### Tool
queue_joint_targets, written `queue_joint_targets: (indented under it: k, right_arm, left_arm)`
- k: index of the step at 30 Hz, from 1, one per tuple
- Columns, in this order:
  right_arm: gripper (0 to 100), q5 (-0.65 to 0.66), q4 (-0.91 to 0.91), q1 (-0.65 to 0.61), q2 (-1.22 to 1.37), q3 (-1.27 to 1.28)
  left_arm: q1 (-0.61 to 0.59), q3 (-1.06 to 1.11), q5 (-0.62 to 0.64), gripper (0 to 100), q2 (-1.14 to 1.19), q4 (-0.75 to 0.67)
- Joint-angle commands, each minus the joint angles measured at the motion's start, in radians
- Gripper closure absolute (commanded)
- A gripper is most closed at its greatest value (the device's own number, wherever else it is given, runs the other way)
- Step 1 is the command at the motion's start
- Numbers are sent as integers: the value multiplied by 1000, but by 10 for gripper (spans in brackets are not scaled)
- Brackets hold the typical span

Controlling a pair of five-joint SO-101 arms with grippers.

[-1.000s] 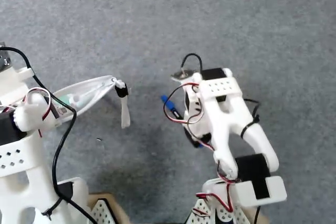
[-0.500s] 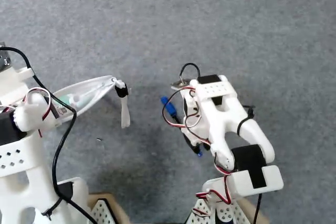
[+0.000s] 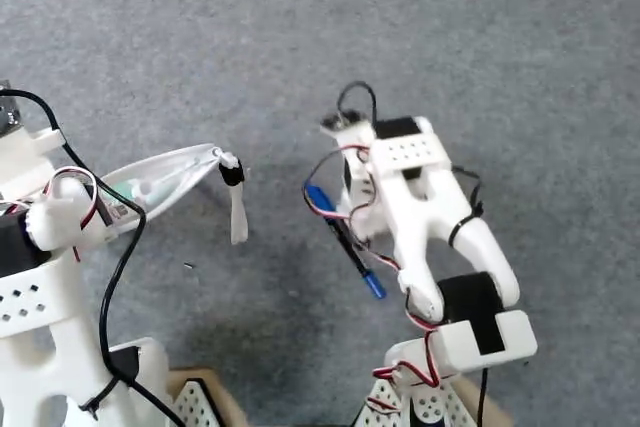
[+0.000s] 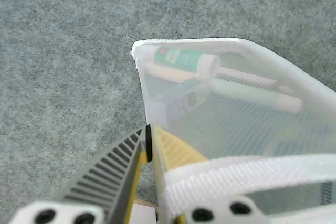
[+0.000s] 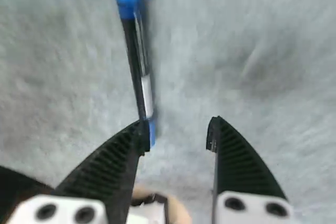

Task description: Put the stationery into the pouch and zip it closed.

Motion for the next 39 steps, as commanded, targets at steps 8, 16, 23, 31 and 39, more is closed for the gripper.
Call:
queue_joint_targets:
  k: [8,16,23,31,39]
  right_arm:
    - [808,-48,2,-83,268,-354]
    - [809,-91,103,-166,447,-608]
    - [809,-112,106,-201,536,-687]
    - [811,-127,77,-201,616,-691]
    - [836,-152,40,-195,653,-691]
  left_arm:
    - [19,4,-5,972,5,3]
    - [19,4,-5,972,5,3]
    - [19,4,-5,972,5,3]
    - [19,4,-5,972,5,3]
    - [19,4,-5,972,5,3]
